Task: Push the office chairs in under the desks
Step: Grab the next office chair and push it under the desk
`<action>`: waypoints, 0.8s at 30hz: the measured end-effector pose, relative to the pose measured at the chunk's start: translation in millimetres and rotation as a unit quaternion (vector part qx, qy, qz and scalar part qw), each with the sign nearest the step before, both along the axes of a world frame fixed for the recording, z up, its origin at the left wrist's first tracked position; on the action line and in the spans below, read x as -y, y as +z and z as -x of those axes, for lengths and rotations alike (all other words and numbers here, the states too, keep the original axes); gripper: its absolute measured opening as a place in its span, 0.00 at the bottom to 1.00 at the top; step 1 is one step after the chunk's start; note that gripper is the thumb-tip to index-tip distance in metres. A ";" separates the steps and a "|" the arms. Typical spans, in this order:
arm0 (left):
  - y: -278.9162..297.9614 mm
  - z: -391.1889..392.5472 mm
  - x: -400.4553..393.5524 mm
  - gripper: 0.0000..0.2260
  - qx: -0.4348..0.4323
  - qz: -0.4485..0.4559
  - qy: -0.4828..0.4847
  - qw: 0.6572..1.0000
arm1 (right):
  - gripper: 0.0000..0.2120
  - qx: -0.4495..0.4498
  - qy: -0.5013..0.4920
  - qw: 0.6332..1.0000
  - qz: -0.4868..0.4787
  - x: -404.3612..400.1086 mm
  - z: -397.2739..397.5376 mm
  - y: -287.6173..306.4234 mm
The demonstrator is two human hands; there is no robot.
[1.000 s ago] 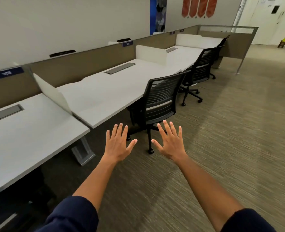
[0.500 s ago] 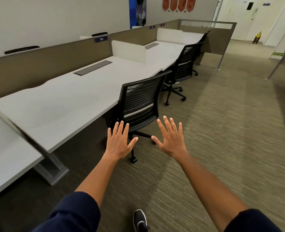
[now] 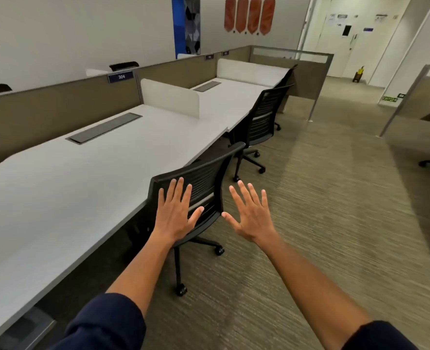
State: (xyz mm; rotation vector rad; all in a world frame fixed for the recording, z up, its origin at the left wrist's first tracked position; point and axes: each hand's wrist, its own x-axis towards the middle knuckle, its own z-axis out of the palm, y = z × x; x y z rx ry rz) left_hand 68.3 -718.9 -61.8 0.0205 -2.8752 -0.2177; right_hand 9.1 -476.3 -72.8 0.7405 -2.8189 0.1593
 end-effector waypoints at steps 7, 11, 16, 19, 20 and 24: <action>5.5 88.0 36.5 0.39 -0.010 0.023 0.067 0.997 | 0.40 -0.012 0.052 0.998 0.025 22.6 120.6 1.8; 5.5 129.8 50.6 0.41 0.001 0.018 0.134 0.991 | 0.41 -0.021 0.106 0.993 0.045 35.2 196.7 2.4; 5.3 169.9 46.9 0.45 0.045 -0.005 0.223 0.974 | 0.39 -0.046 0.172 0.983 0.032 46.8 285.8 3.3; 7.7 180.6 41.2 0.47 0.079 -0.018 0.274 0.958 | 0.34 -0.070 0.219 0.973 0.027 51.5 331.2 0.6; 8.6 180.8 40.0 0.47 0.096 -0.024 0.287 0.953 | 0.34 -0.069 0.228 0.971 0.029 53.4 341.2 0.2; 4.7 176.8 36.3 0.42 0.133 -0.028 0.323 0.937 | 0.42 -0.051 0.253 0.966 0.010 62.4 356.2 -0.2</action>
